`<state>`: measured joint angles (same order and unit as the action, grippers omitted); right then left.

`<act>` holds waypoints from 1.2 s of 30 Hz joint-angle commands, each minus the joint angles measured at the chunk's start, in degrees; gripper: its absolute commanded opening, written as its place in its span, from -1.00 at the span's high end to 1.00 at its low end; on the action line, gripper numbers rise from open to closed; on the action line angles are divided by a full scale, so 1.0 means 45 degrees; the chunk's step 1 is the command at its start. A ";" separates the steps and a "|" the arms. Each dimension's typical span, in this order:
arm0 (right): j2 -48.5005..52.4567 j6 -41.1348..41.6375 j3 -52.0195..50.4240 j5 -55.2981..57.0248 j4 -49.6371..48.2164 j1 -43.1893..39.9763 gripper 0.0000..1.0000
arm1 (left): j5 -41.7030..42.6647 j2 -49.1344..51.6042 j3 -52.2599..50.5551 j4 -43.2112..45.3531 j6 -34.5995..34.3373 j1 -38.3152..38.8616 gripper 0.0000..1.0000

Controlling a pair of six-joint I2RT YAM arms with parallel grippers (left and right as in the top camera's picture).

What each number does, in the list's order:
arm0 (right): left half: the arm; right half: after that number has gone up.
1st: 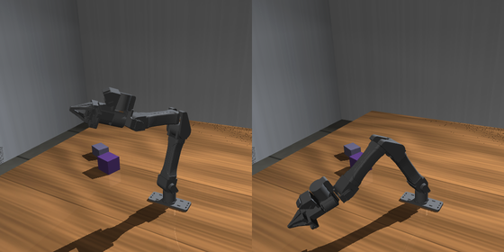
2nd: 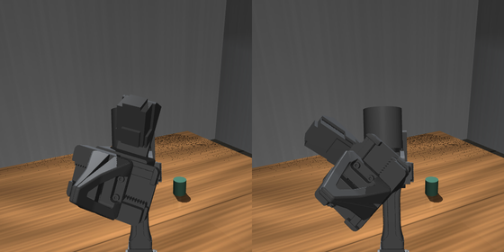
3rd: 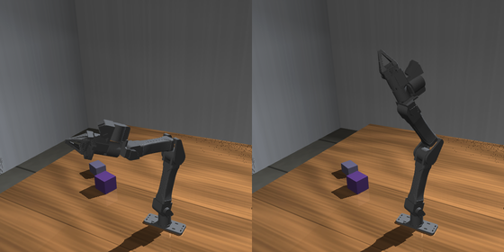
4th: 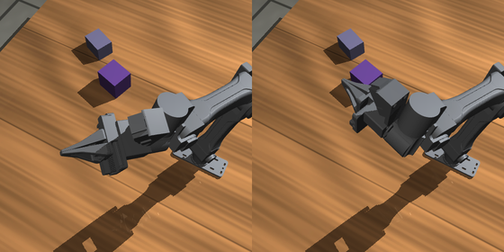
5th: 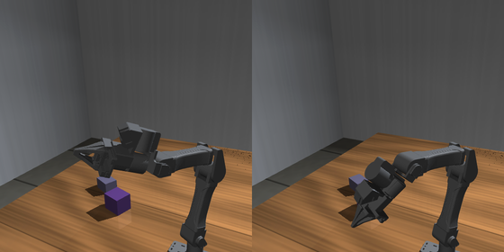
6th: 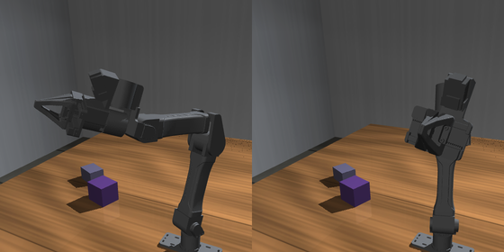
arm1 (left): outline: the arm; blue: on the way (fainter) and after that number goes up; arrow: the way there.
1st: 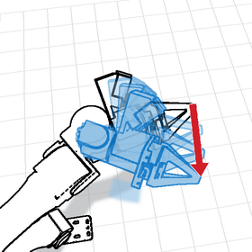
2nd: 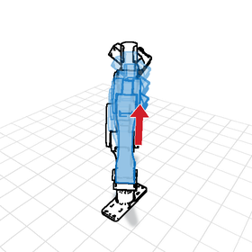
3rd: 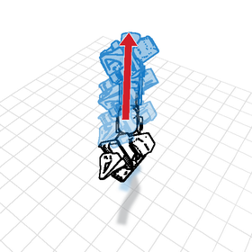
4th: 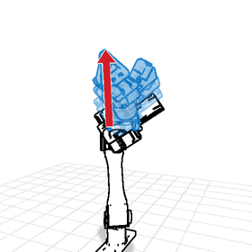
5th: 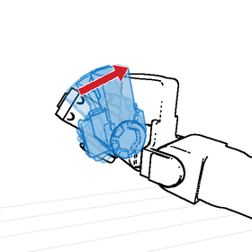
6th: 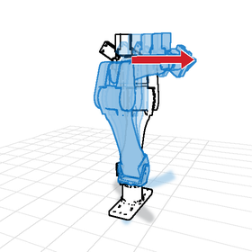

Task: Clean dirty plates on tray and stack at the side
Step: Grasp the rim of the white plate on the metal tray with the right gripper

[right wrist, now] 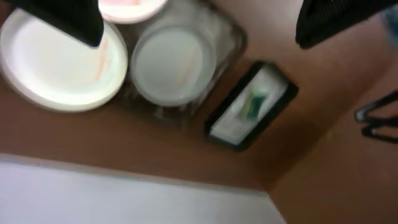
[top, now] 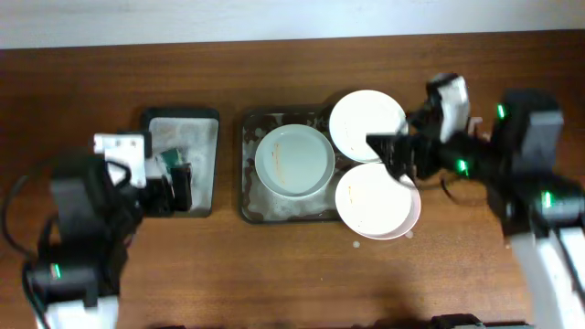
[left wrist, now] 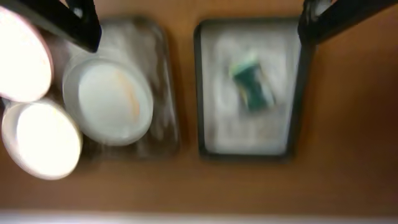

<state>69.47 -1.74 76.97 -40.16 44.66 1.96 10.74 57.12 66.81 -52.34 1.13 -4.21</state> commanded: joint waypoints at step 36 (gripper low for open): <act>1.1958 0.6892 0.4012 0.8738 0.1588 0.4673 0.31 | -0.0826 0.5047 0.2900 -0.2380 -0.0097 -0.0053 -0.95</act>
<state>122.15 27.33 94.30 -1.48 51.13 22.98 7.46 79.68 78.98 -63.18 0.99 -4.21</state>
